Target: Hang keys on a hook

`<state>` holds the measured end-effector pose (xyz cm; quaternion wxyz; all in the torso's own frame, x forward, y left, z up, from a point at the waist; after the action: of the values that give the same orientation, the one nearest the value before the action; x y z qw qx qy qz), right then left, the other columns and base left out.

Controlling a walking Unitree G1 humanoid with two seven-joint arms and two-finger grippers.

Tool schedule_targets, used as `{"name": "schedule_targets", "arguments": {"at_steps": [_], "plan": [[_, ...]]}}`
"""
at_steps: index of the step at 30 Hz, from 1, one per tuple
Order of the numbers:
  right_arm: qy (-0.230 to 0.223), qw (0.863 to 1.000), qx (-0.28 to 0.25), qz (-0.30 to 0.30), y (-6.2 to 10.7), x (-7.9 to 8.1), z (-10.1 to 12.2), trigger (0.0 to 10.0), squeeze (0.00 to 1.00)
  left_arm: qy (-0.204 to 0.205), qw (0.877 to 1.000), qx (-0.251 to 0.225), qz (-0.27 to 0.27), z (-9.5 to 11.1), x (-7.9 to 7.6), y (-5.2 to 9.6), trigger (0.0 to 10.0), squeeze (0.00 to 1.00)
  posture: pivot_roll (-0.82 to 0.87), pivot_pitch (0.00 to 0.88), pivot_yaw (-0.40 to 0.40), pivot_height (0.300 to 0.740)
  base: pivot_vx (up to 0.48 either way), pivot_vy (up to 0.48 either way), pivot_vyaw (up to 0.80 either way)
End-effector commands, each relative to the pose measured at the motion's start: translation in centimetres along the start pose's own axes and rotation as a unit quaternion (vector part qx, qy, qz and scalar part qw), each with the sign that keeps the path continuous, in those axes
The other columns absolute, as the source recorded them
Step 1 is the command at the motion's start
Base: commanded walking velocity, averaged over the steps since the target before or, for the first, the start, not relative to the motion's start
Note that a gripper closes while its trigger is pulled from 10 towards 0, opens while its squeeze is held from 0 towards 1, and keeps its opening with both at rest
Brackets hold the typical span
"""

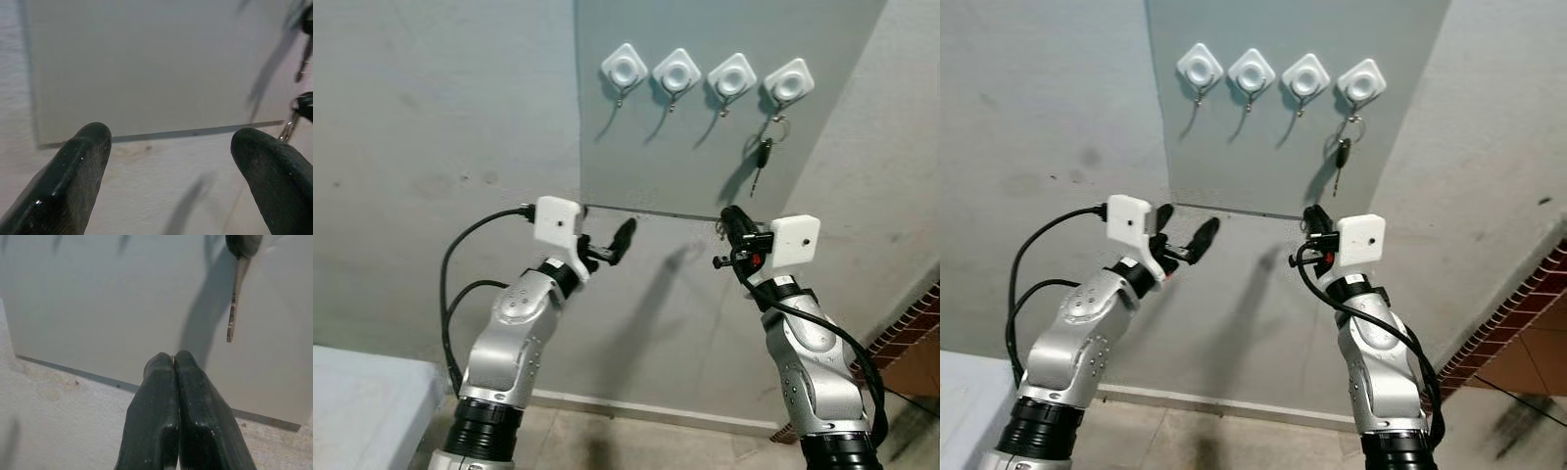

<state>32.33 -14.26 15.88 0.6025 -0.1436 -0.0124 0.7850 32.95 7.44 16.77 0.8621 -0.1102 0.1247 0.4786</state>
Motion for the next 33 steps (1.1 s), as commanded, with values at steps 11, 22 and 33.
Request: {"name": "schedule_targets", "arguments": {"at_steps": [11,22,33], "plan": [[-0.028,0.993,-0.078,0.089,-2.4,2.2,4.1,10.0,0.0,-0.021,0.997,-0.018,-0.069,2.1,-3.1,-0.9,10.0,0.0,-0.01,0.01,-0.003,0.74,0.0,0.0,0.0],[-0.052,0.986,-0.114,0.111,-3.8,2.7,5.9,10.0,0.0,-0.025,0.996,-0.033,-0.082,3.5,-3.7,-1.1,10.0,0.0,-0.01,0.012,-0.006,0.74,0.0,0.0,0.0],[-0.093,0.976,-0.161,0.115,-4.1,2.4,8.0,10.0,0.0,-0.025,0.995,-0.036,-0.088,3.7,-4.3,-1.2,10.0,0.0,0.0,0.013,-0.013,0.74,0.0,0.0,0.0]]}}
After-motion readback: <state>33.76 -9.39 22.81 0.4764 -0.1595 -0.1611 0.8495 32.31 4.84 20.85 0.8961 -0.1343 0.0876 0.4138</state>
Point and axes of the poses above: a point about 5 cm out from each wrist's last joint towards the gripper, its own y axis pointing back from the gripper into the wrist, its own z axis along the axis of the wrist's last joint, x = y × z, the point moved 2 cm from there along -y, pointing out of the wrist towards the gripper, and after that the axes turned 13 degrees about y, right-handed, at the moved point
